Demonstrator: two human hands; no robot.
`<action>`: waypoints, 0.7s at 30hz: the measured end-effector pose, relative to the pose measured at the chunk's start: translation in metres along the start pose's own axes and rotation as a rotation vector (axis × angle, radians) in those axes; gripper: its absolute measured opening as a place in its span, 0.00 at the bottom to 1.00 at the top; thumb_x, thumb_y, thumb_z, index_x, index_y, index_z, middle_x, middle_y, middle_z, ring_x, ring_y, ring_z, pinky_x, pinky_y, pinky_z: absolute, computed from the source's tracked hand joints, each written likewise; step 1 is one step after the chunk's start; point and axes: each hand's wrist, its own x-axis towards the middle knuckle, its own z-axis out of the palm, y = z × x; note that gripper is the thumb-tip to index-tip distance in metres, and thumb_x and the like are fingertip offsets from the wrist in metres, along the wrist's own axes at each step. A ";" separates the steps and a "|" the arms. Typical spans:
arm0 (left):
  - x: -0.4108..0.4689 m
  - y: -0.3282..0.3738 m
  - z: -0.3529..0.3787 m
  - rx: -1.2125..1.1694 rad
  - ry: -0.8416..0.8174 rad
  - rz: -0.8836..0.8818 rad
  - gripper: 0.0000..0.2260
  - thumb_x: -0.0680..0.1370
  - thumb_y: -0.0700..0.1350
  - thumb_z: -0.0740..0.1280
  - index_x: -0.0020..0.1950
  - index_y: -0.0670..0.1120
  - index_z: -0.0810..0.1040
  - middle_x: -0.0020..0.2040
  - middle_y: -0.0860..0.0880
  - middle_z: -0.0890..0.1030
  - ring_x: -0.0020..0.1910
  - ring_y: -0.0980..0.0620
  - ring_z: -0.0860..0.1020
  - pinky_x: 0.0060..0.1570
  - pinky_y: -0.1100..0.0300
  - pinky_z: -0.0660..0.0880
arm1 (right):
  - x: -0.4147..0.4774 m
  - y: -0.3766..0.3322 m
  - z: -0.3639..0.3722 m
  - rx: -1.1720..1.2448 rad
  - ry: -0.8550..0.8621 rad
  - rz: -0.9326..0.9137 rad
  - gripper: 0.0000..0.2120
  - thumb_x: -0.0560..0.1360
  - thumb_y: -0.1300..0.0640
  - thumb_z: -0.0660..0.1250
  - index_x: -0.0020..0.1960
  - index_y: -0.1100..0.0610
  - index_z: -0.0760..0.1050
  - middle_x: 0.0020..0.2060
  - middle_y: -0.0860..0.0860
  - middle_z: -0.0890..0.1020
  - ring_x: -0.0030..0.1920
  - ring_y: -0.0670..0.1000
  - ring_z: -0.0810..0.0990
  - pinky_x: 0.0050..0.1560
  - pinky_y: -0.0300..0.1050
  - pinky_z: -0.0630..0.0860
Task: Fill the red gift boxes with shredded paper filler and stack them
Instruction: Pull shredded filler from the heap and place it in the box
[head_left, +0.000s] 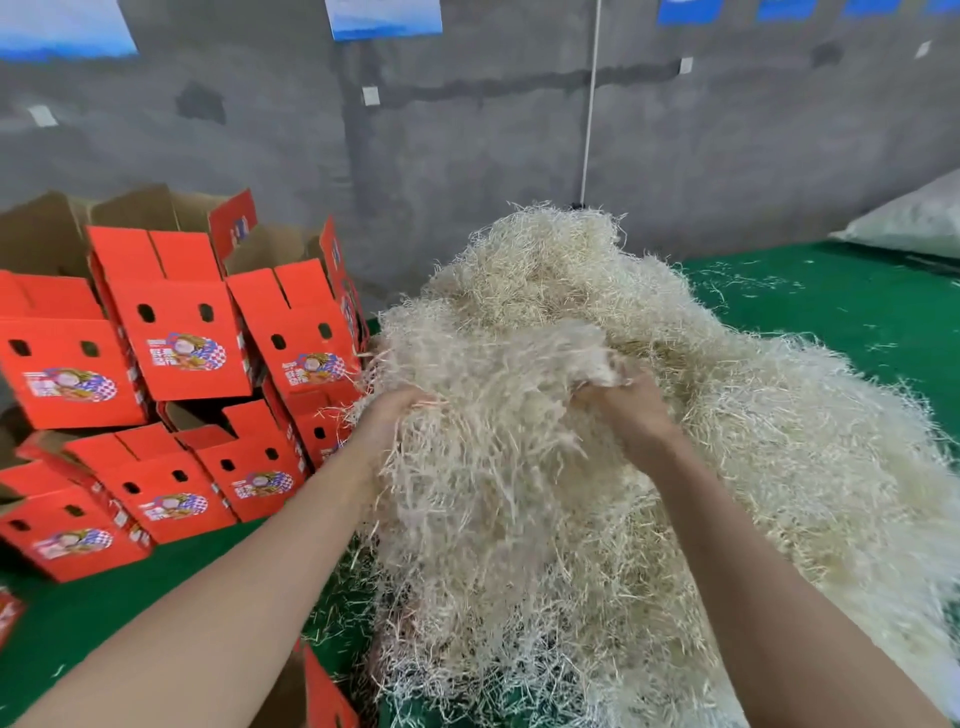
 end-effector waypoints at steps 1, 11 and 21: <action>0.003 -0.002 -0.008 -0.062 0.049 -0.032 0.06 0.76 0.39 0.60 0.43 0.41 0.76 0.43 0.37 0.80 0.37 0.48 0.83 0.35 0.60 0.79 | 0.004 0.001 -0.008 0.002 0.080 0.003 0.25 0.70 0.67 0.69 0.64 0.55 0.66 0.48 0.53 0.79 0.26 0.42 0.77 0.25 0.32 0.73; 0.016 -0.001 -0.048 -0.205 0.270 -0.037 0.09 0.72 0.48 0.64 0.50 0.48 0.75 0.59 0.41 0.76 0.56 0.44 0.77 0.49 0.52 0.74 | 0.017 0.014 -0.041 -0.869 0.567 -0.087 0.34 0.76 0.55 0.63 0.74 0.46 0.47 0.73 0.60 0.57 0.65 0.60 0.69 0.63 0.58 0.70; 0.018 0.008 -0.047 -0.385 0.177 0.098 0.17 0.81 0.54 0.51 0.52 0.47 0.76 0.42 0.49 0.83 0.42 0.51 0.80 0.43 0.60 0.77 | 0.016 0.094 0.003 -1.836 -0.229 -0.078 0.24 0.75 0.44 0.59 0.70 0.45 0.65 0.76 0.54 0.48 0.73 0.64 0.36 0.64 0.73 0.35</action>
